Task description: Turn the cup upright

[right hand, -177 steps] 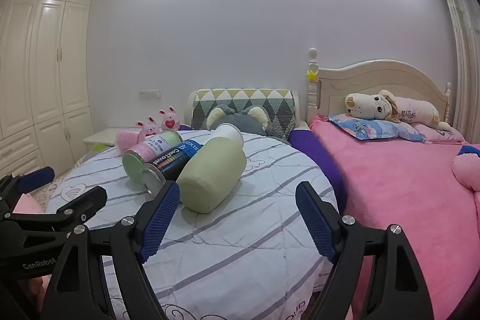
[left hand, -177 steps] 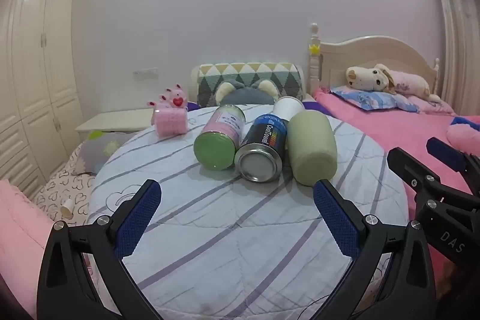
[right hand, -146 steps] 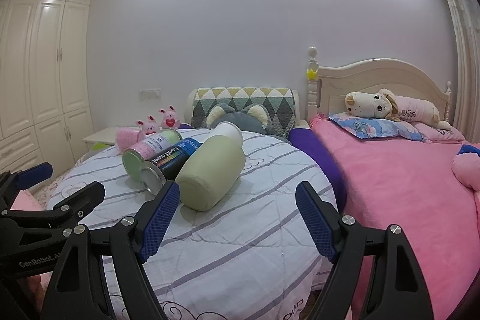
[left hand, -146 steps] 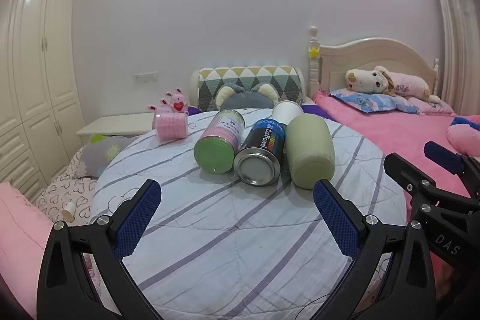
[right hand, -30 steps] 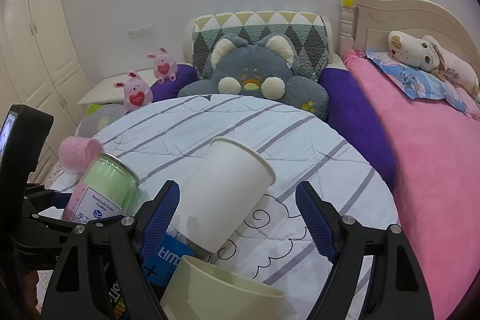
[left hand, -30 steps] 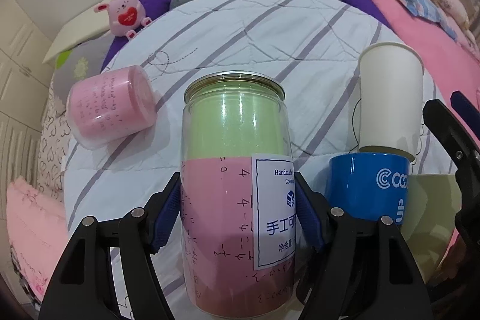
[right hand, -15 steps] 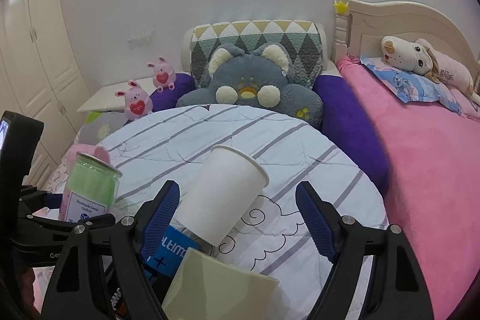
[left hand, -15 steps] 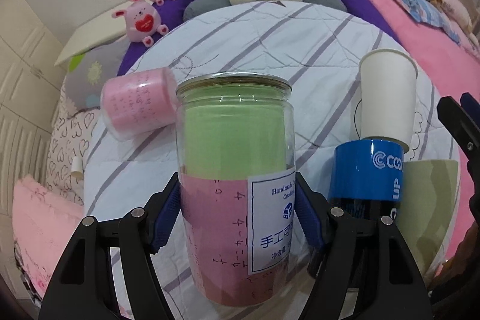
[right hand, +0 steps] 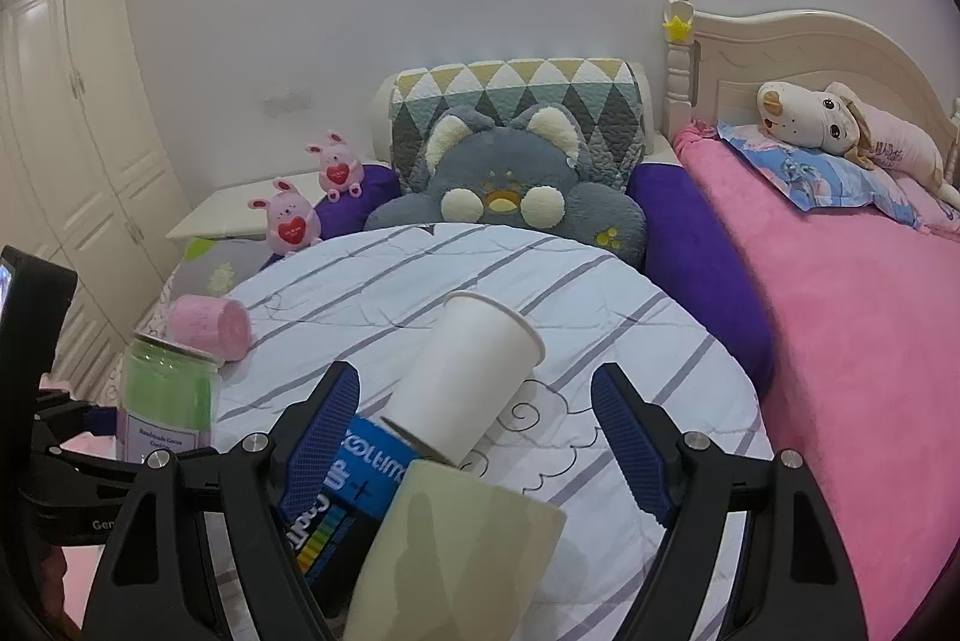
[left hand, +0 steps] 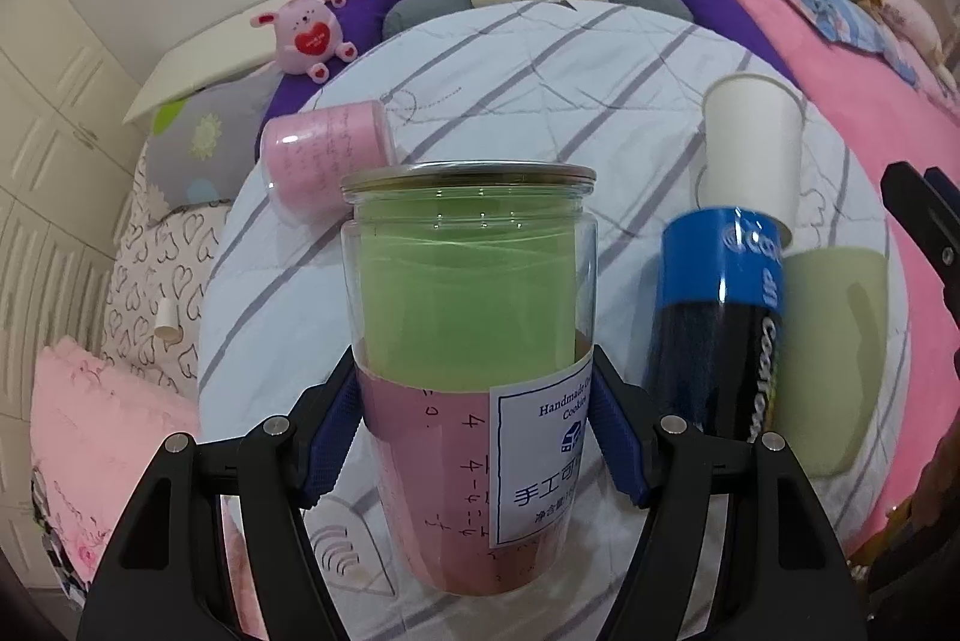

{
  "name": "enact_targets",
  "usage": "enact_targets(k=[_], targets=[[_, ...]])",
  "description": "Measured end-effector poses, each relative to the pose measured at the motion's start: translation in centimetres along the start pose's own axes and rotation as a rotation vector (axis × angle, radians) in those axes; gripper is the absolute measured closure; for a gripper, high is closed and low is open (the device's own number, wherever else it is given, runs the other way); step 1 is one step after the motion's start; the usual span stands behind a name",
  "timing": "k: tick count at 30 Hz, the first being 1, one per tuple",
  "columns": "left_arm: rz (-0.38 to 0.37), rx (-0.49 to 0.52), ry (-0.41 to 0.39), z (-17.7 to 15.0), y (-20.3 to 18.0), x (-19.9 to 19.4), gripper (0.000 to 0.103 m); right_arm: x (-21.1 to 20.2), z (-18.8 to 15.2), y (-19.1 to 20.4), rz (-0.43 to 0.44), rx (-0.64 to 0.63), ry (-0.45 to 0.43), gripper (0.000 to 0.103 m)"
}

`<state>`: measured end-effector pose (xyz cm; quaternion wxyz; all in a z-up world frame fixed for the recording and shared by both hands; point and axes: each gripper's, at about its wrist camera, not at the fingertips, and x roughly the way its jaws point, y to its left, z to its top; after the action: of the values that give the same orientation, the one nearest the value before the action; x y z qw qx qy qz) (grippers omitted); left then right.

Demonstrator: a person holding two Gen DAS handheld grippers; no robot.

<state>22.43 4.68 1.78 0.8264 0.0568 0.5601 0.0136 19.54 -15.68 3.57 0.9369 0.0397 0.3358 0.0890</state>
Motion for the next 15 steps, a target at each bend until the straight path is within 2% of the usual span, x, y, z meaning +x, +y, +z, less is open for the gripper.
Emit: enact_targets(k=[4,15], targets=[[-0.013,0.016,-0.004,-1.6,-0.3,-1.7,0.032,-1.0,-0.3,0.0,-0.004,0.001,-0.015,0.022],[0.01,0.017,-0.036,-6.7,-2.7,-5.5,0.032,-4.8,-2.9,-0.3,0.036,-0.008,-0.046,0.022]])
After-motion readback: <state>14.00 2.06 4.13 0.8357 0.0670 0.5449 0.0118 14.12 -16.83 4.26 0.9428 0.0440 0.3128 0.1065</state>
